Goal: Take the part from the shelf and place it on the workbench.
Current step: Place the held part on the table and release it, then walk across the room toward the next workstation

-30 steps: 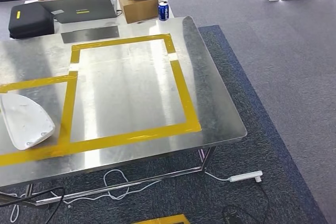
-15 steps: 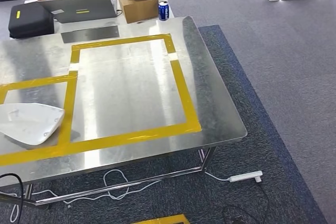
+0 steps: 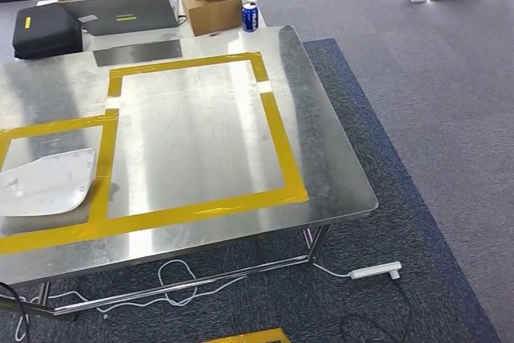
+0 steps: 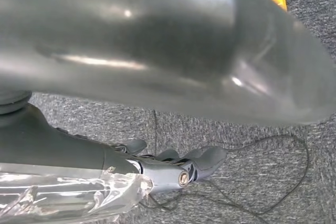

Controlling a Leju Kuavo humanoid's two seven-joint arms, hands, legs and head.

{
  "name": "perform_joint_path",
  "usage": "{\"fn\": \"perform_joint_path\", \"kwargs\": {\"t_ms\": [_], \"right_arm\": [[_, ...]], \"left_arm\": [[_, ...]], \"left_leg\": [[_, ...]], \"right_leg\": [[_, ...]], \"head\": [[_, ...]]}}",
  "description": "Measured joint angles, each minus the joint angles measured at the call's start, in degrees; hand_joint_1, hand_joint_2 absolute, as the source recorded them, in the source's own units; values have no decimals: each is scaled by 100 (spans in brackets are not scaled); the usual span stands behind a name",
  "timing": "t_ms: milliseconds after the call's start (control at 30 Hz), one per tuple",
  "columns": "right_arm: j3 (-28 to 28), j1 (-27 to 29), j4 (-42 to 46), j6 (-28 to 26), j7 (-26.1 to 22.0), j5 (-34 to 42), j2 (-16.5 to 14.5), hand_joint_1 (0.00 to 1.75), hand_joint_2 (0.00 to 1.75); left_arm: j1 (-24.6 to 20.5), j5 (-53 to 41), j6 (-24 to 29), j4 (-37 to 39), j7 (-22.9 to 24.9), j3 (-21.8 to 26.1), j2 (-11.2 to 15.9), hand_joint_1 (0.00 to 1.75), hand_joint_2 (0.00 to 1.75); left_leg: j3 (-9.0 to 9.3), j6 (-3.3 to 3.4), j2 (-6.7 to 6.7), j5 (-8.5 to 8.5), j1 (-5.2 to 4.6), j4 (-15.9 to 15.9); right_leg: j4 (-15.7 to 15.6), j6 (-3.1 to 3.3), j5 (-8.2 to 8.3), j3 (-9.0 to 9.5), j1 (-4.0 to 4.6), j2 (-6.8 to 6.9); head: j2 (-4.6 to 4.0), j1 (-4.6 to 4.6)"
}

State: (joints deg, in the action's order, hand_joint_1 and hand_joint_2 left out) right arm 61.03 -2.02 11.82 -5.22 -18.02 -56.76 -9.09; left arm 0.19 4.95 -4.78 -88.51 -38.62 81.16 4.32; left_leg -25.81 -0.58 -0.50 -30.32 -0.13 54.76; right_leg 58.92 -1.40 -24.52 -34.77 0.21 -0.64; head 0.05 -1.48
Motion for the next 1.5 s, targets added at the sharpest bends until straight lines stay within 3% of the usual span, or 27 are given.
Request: {"fn": "perform_joint_path", "kwargs": {"t_ms": [200,600,800,867,933,1000,1033,1067,1100,1167,1233,1367,1433,1500], "right_arm": [[175,10,0,2,-57,122,0,0,0],[332,14,0,2,-86,158,0,0,0],[479,25,1,7,-134,271,-33,0,0],[555,36,5,-13,-127,301,-53,0,0],[629,48,10,-39,-110,325,-63,0,0],[685,64,12,-50,-93,356,-71,0,0],[709,75,15,-51,-88,370,-72,0,0],[733,85,20,-51,-86,383,-72,0,0],[761,92,26,-51,-90,395,-72,0,0],[805,92,38,-44,-113,406,-77,0,0],[850,67,47,-23,-136,400,-104,0,0],[910,46,50,-21,-104,372,-146,0,0],[922,41,50,-39,-64,351,-162,0,0],[938,30,50,-48,-29,322,-167,0,0]], "left_arm": [[-6,-814,455,140,0,171,-294,0,0],[-3,-954,596,320,-2,226,-507,0,0],[-69,-1137,1299,1262,-2,323,-664,0,0],[-88,-1238,1654,1814,-2,344,-713,0,0],[-102,-1312,1896,2341,-2,342,-766,0,0],[-116,-1432,2089,2807,-2,344,-822,0,0],[-121,-1537,2189,3027,-1,343,-848,0,0],[-124,-1678,2296,3249,6,334,-864,0,0],[-118,-1909,2427,3528,27,305,-874,0,0],[-93,-2496,2570,4098,137,197,-872,0,0],[-70,-3001,2403,4652,268,74,-901,0,0],[-56,-3546,1739,5489,337,-151,-1022,0,0],[-49,-3941,1545,5854,389,-357,-1095,0,0],[-46,-4346,1412,6175,496,-594,-1160,0,0]], "left_leg": [[0,0,0,0,0,0],[1,1,0,0,0,0],[-4,89,0,12,-50,5],[13,130,14,93,-14,-66],[27,162,32,162,34,-125],[20,170,42,171,49,-123],[20,165,46,170,56,-118],[25,157,48,166,64,-114],[34,142,49,159,75,-108],[51,89,45,132,97,-89],[32,10,39,104,92,-47],[-35,-94,39,63,84,30],[-215,-130,43,-239,89,390],[-562,-145,43,-697,89,1165]], "right_leg": [[-4,0,0,1,0,0],[-5,0,1,2,1,0],[-45,-71,48,9,-55,1],[-11,-116,9,-28,-48,2],[377,-162,-259,-199,-39,9],[1131,-199,-629,-495,-53,16],[1425,-213,-716,-608,-62,18],[1528,-226,-693,-632,-71,20],[1390,-237,-557,-540,-80,22],[634,-268,-216,-116,-99,27],[81,-230,-99,199,-94,9],[-4,-30,-115,167,-85,-15],[-17,61,-66,96,-91,-2],[-17,112,-5,-5,-77,10]], "head": [[0,2],[-1,2],[-1,-4],[-1,0],[0,26],[0,41],[0,41],[1,40],[0,41],[-1,43],[0,53],[1,40],[1,19],[1,3]]}}
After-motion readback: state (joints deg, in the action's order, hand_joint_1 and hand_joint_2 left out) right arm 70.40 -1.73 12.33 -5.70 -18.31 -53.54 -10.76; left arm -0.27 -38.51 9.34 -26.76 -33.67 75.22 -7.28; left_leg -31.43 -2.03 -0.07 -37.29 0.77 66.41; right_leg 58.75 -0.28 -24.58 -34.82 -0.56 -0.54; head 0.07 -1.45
